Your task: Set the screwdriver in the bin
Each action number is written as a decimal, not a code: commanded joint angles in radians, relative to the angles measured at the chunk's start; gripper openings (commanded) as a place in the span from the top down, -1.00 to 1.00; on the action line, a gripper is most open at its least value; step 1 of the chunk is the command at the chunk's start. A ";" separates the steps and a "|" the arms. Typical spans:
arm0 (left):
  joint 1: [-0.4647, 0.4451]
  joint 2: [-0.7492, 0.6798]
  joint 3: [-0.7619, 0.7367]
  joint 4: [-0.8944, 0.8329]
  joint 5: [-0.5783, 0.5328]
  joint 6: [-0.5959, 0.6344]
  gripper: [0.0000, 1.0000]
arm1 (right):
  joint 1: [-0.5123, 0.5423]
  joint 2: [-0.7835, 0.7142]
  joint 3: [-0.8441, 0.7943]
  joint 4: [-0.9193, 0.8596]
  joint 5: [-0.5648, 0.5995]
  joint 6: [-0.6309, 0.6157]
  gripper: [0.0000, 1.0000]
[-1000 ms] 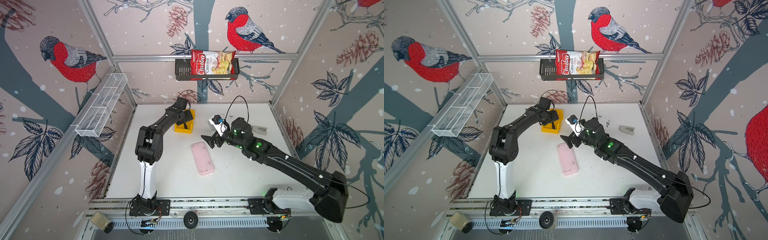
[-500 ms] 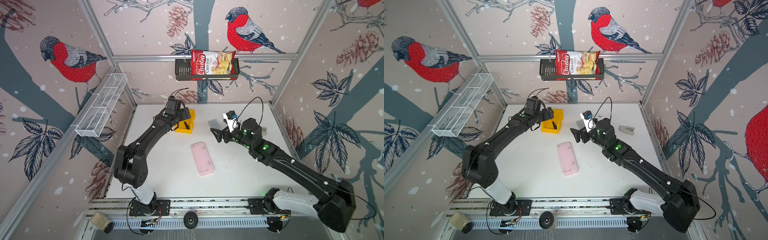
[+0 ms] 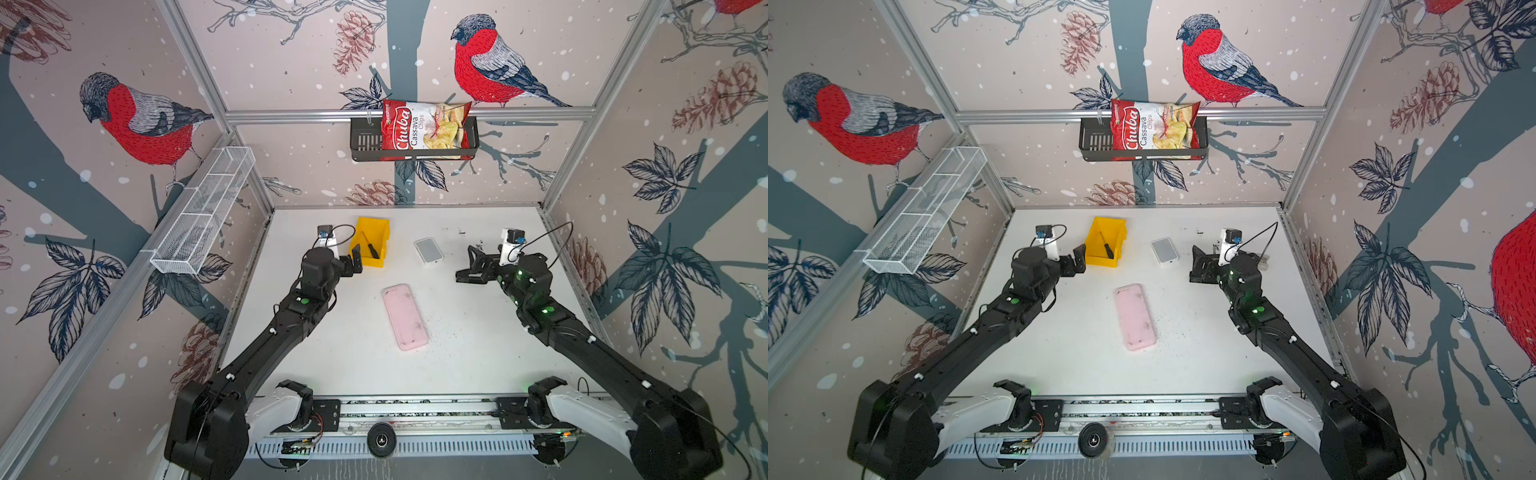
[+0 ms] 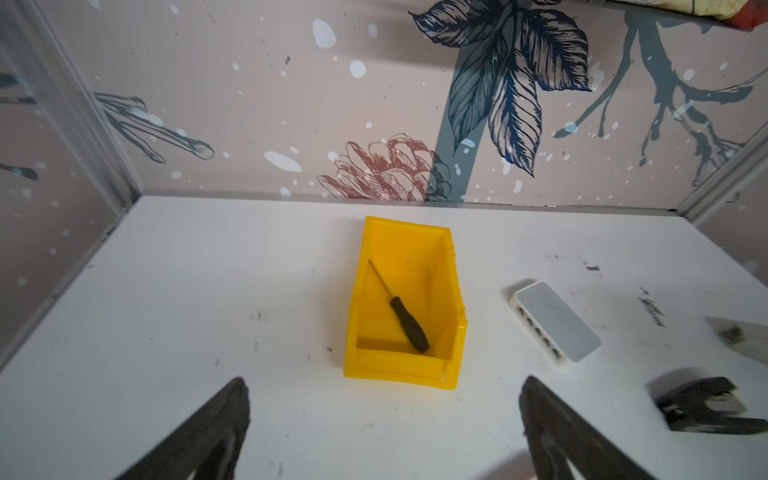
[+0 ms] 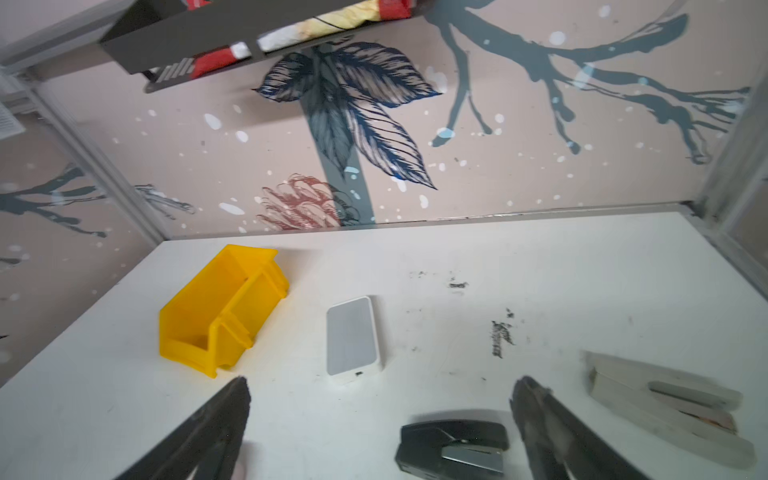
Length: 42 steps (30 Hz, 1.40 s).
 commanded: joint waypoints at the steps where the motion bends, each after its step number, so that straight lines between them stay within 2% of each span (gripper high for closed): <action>1: 0.005 -0.034 -0.097 0.199 -0.119 0.114 -1.00 | -0.060 0.001 -0.048 0.124 0.034 -0.018 -0.98; 3: 0.020 -0.057 -0.178 0.302 -0.122 0.175 -1.00 | -0.111 0.013 -0.086 0.183 0.039 -0.037 -0.98; 6: 0.053 -0.059 -0.255 0.414 -0.116 0.202 -1.00 | -0.178 0.043 -0.128 0.271 0.064 -0.059 -0.98; 14: 0.129 0.054 -0.412 0.726 -0.080 0.287 -1.00 | -0.284 0.161 -0.234 0.424 0.150 -0.101 -0.99; 19: 0.187 0.185 -0.504 1.008 -0.064 0.258 -1.00 | -0.330 0.271 -0.317 0.640 0.161 -0.092 -0.99; 22: 0.211 0.280 -0.504 1.094 -0.070 0.239 -1.00 | -0.349 0.339 -0.347 0.747 0.164 -0.086 -0.99; 28: 0.235 0.478 -0.516 1.286 -0.054 0.223 -1.00 | -0.381 0.452 -0.330 0.823 0.061 -0.094 -0.99; 29: 0.235 0.494 -0.513 1.306 -0.064 0.224 -1.00 | -0.380 0.451 -0.328 0.815 0.052 -0.098 -0.99; 31: 0.244 0.463 -0.480 1.187 -0.066 0.203 -1.00 | -0.381 0.450 -0.329 0.816 0.050 -0.098 -0.99; 35: 0.275 0.468 -0.435 1.112 -0.027 0.175 -1.00 | -0.379 0.459 -0.327 0.820 0.030 -0.111 -0.99; 42: 0.292 0.468 -0.429 1.103 -0.001 0.165 -1.00 | -0.372 0.460 -0.323 0.814 0.043 -0.115 -0.99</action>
